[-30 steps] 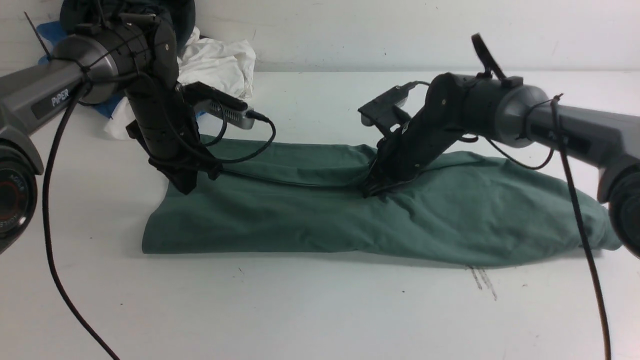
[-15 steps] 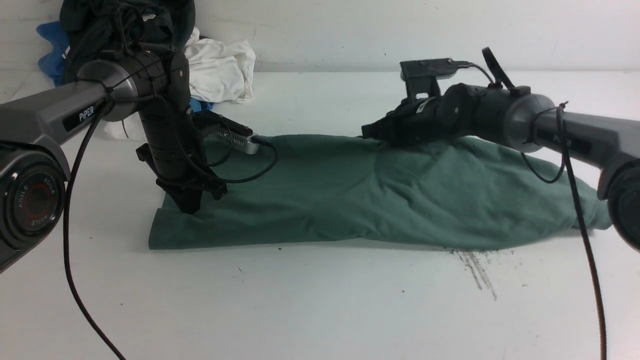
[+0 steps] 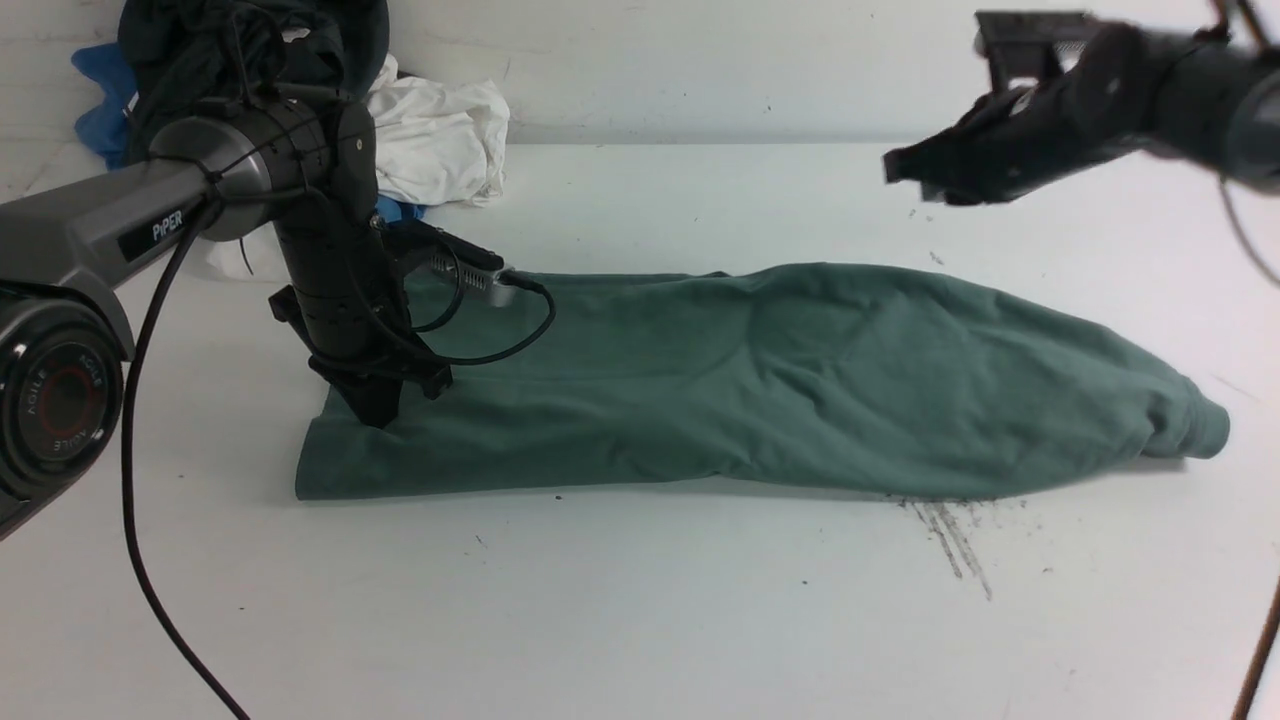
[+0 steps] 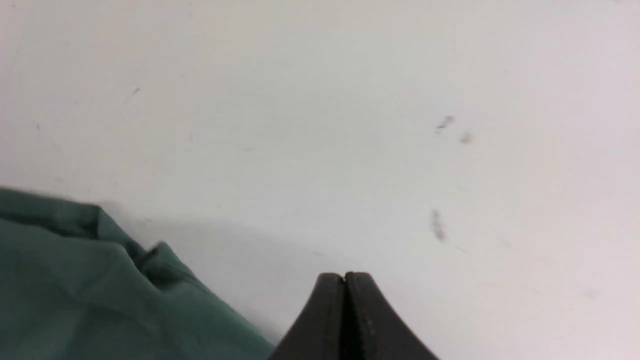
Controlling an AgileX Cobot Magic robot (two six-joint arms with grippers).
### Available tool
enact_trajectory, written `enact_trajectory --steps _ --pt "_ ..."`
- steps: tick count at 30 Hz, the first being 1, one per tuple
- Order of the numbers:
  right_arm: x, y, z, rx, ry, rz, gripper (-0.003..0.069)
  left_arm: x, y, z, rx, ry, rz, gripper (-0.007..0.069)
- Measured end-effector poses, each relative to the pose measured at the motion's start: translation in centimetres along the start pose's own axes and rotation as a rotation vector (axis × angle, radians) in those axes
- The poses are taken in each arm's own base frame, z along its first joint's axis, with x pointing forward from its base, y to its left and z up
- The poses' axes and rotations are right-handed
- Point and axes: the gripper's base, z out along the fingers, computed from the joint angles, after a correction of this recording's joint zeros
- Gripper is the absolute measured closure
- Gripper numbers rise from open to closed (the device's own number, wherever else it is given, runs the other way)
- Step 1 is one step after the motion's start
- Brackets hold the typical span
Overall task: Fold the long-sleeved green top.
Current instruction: Use both arms to drag the lower edge of the fabric forward and fold it over the upper edge, then use the right arm to clamp the right edge of the fabric
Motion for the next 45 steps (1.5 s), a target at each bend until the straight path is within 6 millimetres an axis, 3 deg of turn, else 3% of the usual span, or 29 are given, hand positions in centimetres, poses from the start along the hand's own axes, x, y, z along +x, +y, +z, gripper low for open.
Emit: enact_trajectory --steps 2,3,4,6,9,16,21,24,27,33,37,42,45 --pt "-0.6 -1.7 -3.6 0.045 0.034 -0.022 0.0673 0.1 -0.2 -1.6 -0.003 -0.035 -0.001 0.0632" --pt "-0.5 -1.7 -3.6 0.046 0.045 -0.024 0.0673 0.1 -0.2 -1.8 -0.004 -0.039 -0.002 0.0632" --pt "-0.2 -2.9 -5.4 0.072 0.075 -0.021 0.0673 0.1 -0.4 -3.0 -0.001 -0.068 -0.004 0.0632" --pt "0.9 -4.3 -7.4 0.101 0.12 -0.008 0.0673 0.2 -0.7 -4.3 0.007 -0.101 -0.009 0.0632" --pt "3.6 -5.3 -8.6 0.121 0.186 0.016 0.0673 0.2 -1.0 -4.5 0.034 -0.115 -0.018 0.0632" --pt "11.8 -4.9 -4.5 0.102 0.337 0.047 0.0673 -0.1 -1.1 -2.7 0.075 -0.089 -0.03 0.0632" --pt "14.2 -5.0 -1.6 0.111 0.351 0.063 0.0673 -0.3 -0.9 -0.5 0.093 -0.044 -0.034 0.0632" --pt "14.9 -5.5 -0.4 0.124 0.362 0.06 0.0673 -0.4 -0.8 1.3 0.106 -0.007 -0.037 0.0632" --pt "15.7 -6.5 0.1 0.141 0.381 0.086 0.0673 -0.4 -0.6 1.6 0.095 0.003 -0.032 0.0632" --pt "16.6 -10.0 -0.6 0.197 0.389 0.168 0.0673 -0.4 -0.3 1.8 0.069 0.016 -0.031 0.0632" --pt "16.9 -11.1 -1.1 0.215 0.39 0.194 0.0673 -0.4 -0.2 1.8 0.073 0.014 -0.038 0.0632" --pt "15.5 -11.1 -2.8 0.227 0.346 0.189 0.0673 -0.4 -0.2 1.8 0.076 0.013 -0.039 0.0632" --pt "13.5 -11.5 -4.2 0.234 0.293 0.205 0.0659 -0.4 -0.2 1.8 0.08 0.012 -0.04 0.0632"
